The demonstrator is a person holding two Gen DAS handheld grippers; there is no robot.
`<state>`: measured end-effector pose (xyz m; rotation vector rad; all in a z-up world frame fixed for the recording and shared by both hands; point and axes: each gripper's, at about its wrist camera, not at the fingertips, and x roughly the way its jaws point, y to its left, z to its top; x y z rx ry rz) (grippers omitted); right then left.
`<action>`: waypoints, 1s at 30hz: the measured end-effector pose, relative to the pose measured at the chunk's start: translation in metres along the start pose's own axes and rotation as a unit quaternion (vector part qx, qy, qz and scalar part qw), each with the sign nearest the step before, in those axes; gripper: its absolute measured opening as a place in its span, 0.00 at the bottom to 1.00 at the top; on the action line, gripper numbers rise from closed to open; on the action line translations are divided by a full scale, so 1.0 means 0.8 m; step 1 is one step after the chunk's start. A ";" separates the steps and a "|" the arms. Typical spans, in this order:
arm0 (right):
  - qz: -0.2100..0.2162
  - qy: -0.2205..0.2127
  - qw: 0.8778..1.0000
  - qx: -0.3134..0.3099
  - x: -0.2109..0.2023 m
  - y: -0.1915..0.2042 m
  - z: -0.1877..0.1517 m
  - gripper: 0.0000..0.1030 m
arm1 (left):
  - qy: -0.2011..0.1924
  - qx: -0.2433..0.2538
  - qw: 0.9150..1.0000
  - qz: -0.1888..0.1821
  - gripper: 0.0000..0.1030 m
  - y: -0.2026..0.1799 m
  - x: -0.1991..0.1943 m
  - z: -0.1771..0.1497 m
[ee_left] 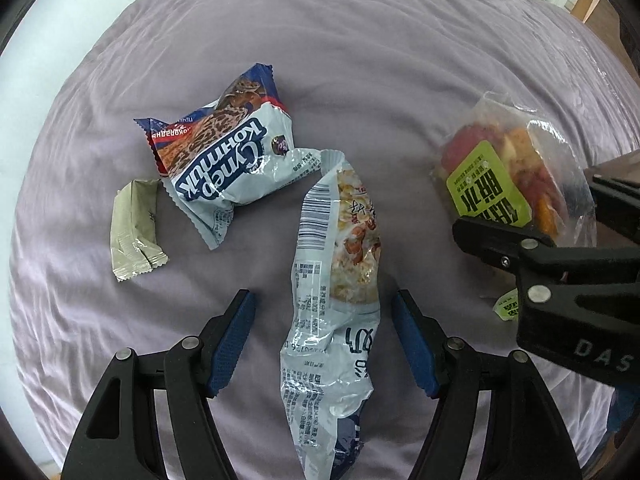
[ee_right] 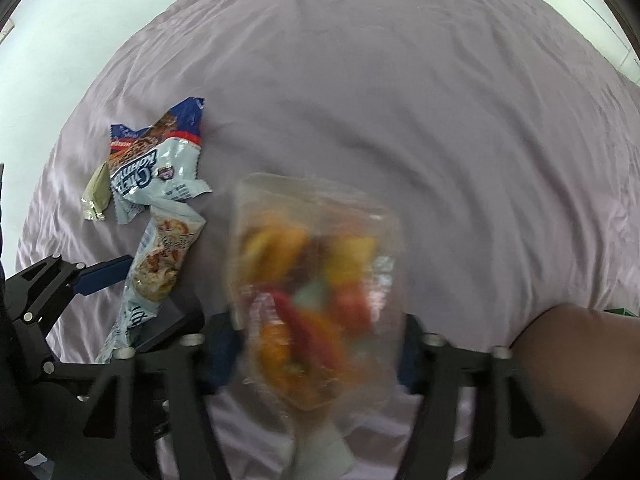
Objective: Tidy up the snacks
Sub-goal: 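Grasp the long blue-white bag with the left gripper while the right grasps the clear fruit-candy bag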
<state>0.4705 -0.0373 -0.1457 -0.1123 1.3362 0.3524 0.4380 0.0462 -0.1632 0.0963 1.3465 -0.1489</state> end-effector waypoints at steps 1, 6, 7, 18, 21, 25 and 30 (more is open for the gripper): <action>0.002 -0.001 1.000 0.000 0.000 0.000 -0.001 0.59 | 0.000 0.001 1.000 0.000 0.58 -0.001 0.000 0.001; 0.008 -0.008 1.000 0.008 -0.011 -0.003 -0.006 0.52 | 0.001 0.014 1.000 -0.007 0.36 -0.019 0.007 0.010; 0.007 -0.011 1.000 0.010 -0.013 -0.005 -0.008 0.51 | -0.001 0.016 1.000 -0.006 0.32 -0.021 0.006 0.010; 0.003 -0.056 0.998 0.019 -0.088 -0.015 -0.030 0.50 | -0.035 0.020 0.999 0.001 0.27 -0.034 -0.038 0.009; 0.006 -0.062 0.998 0.013 -0.108 -0.011 -0.045 0.50 | -0.045 0.025 0.999 0.004 0.27 -0.036 -0.058 -0.001; 0.008 -0.062 0.998 -0.003 -0.135 0.001 -0.076 0.50 | -0.052 0.032 0.998 0.009 0.27 -0.040 -0.083 -0.015; 0.013 -0.056 0.998 -0.006 -0.160 0.007 -0.107 0.50 | -0.051 0.030 0.998 0.010 0.27 -0.030 -0.096 -0.044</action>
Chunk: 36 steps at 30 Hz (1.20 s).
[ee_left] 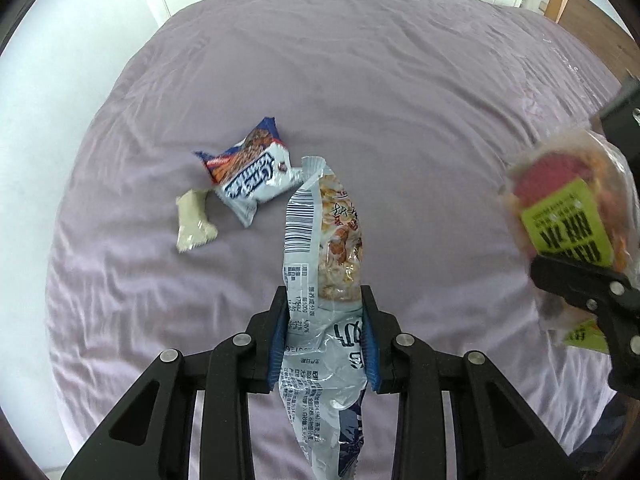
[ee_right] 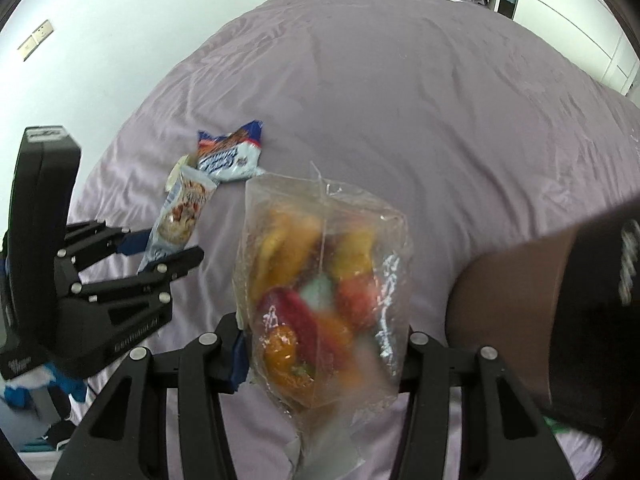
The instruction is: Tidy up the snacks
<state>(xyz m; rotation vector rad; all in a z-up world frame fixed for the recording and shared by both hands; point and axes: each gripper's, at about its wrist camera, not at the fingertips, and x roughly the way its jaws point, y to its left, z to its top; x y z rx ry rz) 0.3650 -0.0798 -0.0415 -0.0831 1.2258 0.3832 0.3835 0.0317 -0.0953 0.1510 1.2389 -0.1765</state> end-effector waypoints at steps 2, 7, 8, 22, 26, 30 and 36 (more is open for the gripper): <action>0.001 0.005 1.000 -0.001 -0.010 0.003 -0.016 0.50 | 0.002 0.004 1.000 0.000 0.27 0.001 -0.012 -0.012; 0.002 0.015 1.000 -0.006 -0.023 0.005 -0.052 0.50 | 0.007 0.009 1.000 -0.003 0.27 -0.012 -0.028 -0.043; 0.002 0.017 1.000 -0.007 -0.025 0.005 -0.058 0.50 | 0.009 0.010 1.000 -0.005 0.27 -0.017 -0.030 -0.049; 0.013 0.063 0.998 -0.010 -0.034 -0.008 -0.161 0.50 | 0.036 0.067 0.997 -0.004 0.27 -0.076 -0.054 -0.119; 0.011 0.074 0.997 0.001 -0.035 -0.021 -0.185 0.50 | 0.041 0.093 0.995 -0.011 0.27 -0.107 -0.055 -0.132; 0.005 0.083 0.996 0.016 -0.038 -0.040 -0.209 0.50 | 0.044 0.116 0.992 -0.025 0.27 -0.139 -0.056 -0.140; -0.004 0.089 0.995 0.038 -0.041 -0.063 -0.229 0.50 | 0.043 0.148 0.987 -0.039 0.27 -0.175 -0.058 -0.144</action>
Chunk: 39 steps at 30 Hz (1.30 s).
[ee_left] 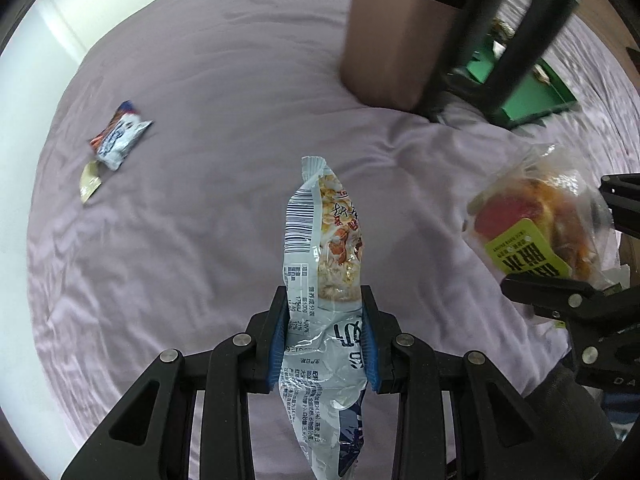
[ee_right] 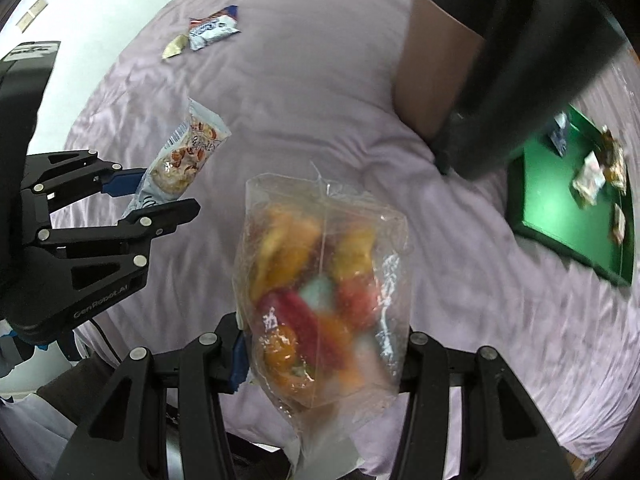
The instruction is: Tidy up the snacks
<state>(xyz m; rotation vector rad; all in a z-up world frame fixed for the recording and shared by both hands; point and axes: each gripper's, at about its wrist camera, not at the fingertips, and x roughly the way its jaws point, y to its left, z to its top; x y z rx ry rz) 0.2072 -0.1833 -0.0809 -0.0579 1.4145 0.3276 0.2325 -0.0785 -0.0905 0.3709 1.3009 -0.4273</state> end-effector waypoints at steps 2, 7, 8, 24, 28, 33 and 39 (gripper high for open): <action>-0.001 0.000 1.000 0.006 0.000 -0.005 -0.004 0.50 | 0.000 0.009 1.000 -0.003 0.27 -0.007 0.000 0.003; -0.003 0.003 1.000 0.020 0.000 -0.016 -0.013 0.50 | 0.001 0.024 1.000 -0.007 0.27 -0.023 0.002 0.005; -0.004 0.003 1.000 0.022 0.001 -0.019 -0.015 0.50 | 0.001 0.026 1.000 -0.008 0.27 -0.026 0.002 0.005; -0.021 0.000 0.997 0.073 -0.010 -0.064 -0.042 0.50 | 0.004 0.056 0.998 -0.021 0.27 -0.056 0.005 0.012; -0.027 -0.003 0.995 0.097 -0.015 -0.085 -0.056 0.50 | 0.003 0.068 0.997 -0.030 0.27 -0.072 0.004 0.016; -0.035 -0.008 0.991 0.126 -0.023 -0.116 -0.073 0.50 | 0.004 0.086 0.995 -0.042 0.27 -0.100 0.004 0.022; -0.046 -0.020 0.985 0.164 -0.035 -0.156 -0.091 0.50 | 0.002 0.112 0.992 -0.057 0.27 -0.138 0.002 0.033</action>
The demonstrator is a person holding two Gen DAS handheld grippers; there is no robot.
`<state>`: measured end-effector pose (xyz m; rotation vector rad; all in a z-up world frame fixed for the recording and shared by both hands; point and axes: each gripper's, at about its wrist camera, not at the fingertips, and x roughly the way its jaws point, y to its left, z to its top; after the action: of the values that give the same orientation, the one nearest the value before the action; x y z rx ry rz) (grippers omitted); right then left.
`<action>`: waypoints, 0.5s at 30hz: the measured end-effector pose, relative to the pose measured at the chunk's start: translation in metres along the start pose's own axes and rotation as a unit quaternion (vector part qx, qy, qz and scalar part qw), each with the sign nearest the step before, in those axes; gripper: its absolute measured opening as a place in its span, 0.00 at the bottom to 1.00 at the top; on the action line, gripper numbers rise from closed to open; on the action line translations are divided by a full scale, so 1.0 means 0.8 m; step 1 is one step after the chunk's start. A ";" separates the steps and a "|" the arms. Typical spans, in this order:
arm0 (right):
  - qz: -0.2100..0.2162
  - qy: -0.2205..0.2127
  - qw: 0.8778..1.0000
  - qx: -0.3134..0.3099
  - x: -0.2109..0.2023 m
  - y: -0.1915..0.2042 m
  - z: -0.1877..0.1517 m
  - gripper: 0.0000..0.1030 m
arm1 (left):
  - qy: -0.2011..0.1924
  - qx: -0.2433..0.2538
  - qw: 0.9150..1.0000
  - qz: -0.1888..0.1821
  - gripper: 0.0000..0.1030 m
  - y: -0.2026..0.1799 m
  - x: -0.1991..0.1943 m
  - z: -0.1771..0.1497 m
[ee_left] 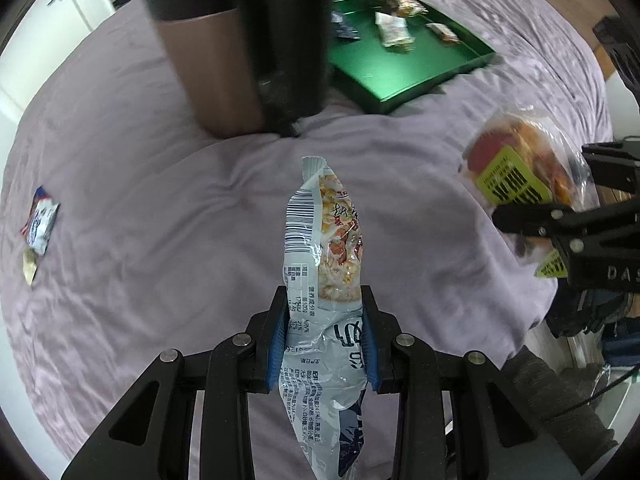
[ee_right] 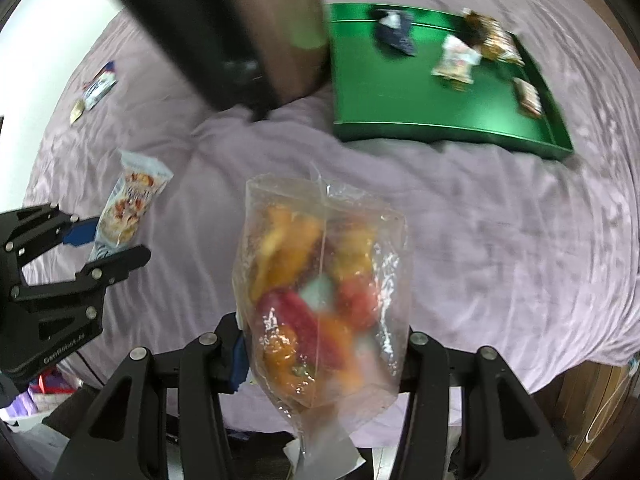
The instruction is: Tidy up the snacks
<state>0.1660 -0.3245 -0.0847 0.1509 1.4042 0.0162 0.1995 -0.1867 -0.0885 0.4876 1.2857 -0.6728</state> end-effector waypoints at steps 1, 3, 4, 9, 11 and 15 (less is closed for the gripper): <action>-0.002 -0.003 1.000 0.008 -0.002 -0.010 -0.001 0.50 | 0.000 0.004 1.000 -0.002 0.27 -0.005 0.000 0.004; -0.006 -0.006 1.000 0.020 -0.004 -0.023 -0.004 0.50 | -0.001 0.013 1.000 -0.005 0.27 -0.017 0.001 0.011; -0.007 -0.007 1.000 0.024 -0.004 -0.029 -0.005 0.50 | -0.001 0.017 1.000 -0.008 0.27 -0.023 0.001 0.015; -0.015 -0.012 0.999 0.049 -0.008 -0.056 -0.010 0.50 | -0.003 0.036 0.999 -0.018 0.27 -0.044 0.004 0.033; -0.017 -0.014 0.998 0.058 -0.009 -0.067 -0.012 0.50 | -0.002 0.042 0.999 -0.021 0.27 -0.053 0.007 0.040; -0.027 -0.021 0.996 0.081 -0.011 -0.088 -0.015 0.50 | 0.000 0.055 0.998 -0.027 0.27 -0.069 0.013 0.053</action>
<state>0.1471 -0.3936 -0.0860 0.2474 1.3673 -0.1452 0.1924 -0.2568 -0.0873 0.5439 1.2705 -0.7908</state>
